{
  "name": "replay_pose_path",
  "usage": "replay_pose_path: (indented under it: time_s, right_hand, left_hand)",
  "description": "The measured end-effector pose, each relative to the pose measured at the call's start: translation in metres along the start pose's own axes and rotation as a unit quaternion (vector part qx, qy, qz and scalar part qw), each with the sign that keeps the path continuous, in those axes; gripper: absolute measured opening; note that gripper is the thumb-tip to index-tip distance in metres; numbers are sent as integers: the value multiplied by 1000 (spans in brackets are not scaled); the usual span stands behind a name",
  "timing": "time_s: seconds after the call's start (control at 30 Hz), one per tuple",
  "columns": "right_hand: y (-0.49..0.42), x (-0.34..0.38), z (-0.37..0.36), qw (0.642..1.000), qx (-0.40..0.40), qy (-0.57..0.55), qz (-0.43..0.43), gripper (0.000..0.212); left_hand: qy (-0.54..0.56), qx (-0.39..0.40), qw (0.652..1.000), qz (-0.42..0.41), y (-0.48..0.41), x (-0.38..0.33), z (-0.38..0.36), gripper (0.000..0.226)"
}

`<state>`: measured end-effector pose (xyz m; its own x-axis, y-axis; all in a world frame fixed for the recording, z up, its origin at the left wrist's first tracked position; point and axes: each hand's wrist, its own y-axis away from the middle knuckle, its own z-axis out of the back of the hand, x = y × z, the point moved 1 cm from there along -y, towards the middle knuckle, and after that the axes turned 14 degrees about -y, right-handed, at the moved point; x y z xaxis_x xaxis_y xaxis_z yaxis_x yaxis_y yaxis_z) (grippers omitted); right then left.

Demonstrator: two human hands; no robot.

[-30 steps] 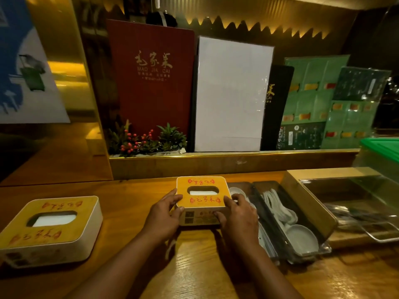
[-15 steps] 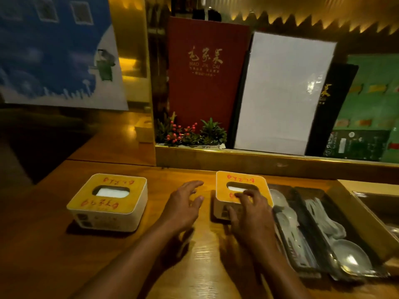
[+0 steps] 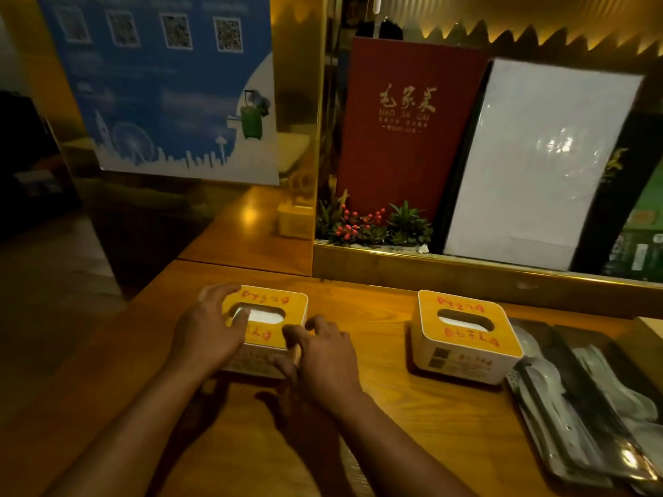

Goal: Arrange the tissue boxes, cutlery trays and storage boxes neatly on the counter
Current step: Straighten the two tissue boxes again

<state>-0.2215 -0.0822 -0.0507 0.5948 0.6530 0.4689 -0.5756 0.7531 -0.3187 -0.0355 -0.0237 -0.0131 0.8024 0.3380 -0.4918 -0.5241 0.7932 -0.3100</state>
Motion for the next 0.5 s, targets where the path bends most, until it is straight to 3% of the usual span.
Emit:
replay_pose_path:
  time_s: [0.17,0.37,0.5]
  right_hand:
    - [0,-18,13,998,-40,29,-23,51]
    - [17,-51,43,991,-92,45,-91,57]
    - [33,-73,58,977,-146,84,-134,54]
  left_hand:
    - [68,101,983,136,-4,14,-16,52]
    - [204,177,957,101,-10,-18,-46,55]
    - [192,213,955,71,-9,-50,-69,67]
